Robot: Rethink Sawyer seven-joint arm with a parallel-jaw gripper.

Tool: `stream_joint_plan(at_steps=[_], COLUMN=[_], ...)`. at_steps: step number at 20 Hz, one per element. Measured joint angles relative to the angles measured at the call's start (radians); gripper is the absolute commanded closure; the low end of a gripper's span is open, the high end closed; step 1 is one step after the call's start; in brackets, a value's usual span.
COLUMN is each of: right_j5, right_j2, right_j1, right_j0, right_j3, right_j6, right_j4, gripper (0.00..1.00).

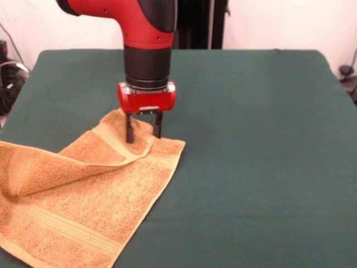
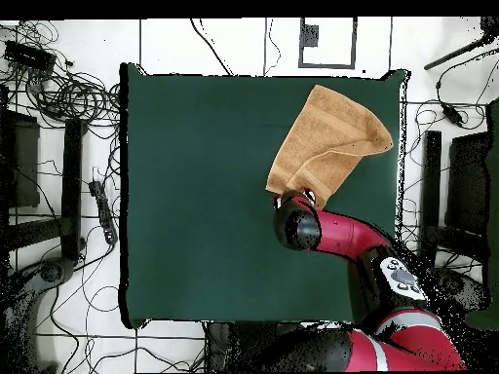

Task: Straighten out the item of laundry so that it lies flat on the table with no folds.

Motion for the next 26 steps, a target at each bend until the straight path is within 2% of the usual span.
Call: stream_joint_plan(at_steps=[26], right_j5=[-0.009], right_j2=[-0.009], right_j1=[0.004], right_j0=[0.004], right_j3=[0.009], right_j6=[0.000], right_j4=[0.057], gripper=[0.00])
